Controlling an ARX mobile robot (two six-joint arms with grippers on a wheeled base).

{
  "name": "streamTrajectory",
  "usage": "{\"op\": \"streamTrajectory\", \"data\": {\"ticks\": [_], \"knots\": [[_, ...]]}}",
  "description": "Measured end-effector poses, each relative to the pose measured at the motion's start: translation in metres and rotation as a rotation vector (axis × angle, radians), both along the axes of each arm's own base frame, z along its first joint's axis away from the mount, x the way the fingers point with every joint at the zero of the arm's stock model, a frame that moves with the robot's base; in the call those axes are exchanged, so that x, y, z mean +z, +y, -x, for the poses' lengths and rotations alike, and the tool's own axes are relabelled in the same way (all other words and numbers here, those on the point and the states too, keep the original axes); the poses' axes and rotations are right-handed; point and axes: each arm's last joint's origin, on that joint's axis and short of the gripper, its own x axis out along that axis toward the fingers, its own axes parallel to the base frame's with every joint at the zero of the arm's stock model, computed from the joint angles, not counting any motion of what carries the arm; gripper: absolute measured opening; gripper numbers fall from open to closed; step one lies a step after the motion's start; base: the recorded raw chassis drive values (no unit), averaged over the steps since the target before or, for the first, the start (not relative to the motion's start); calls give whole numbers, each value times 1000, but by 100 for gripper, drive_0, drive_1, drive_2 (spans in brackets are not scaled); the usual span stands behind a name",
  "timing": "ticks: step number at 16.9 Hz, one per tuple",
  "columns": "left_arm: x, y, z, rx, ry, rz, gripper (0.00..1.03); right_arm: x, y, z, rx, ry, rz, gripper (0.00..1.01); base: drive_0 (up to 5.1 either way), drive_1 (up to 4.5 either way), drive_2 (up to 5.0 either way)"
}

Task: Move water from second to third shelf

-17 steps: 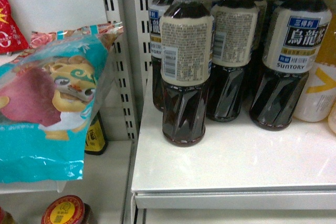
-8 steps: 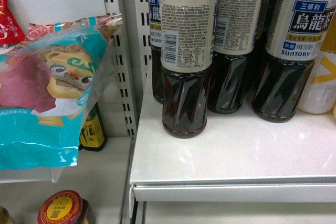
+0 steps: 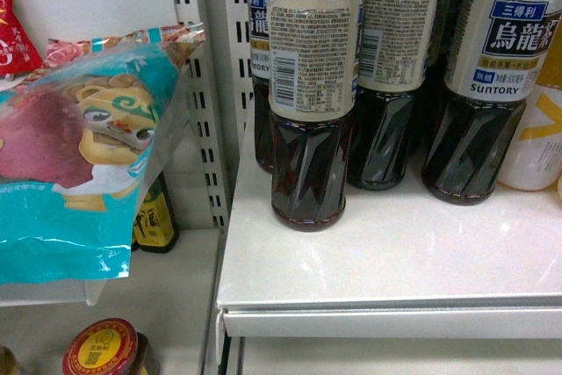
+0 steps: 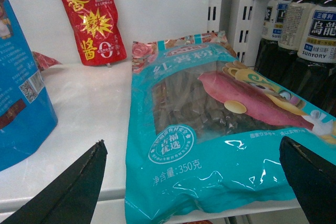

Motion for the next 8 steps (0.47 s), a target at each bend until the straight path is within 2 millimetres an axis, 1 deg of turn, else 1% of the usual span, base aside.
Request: {"op": "streamTrajectory", "data": {"ticks": [8], "knots": [[0,0,0,0,0,0,98,0,0,0,0,0,0,98,0,0,0]]}}
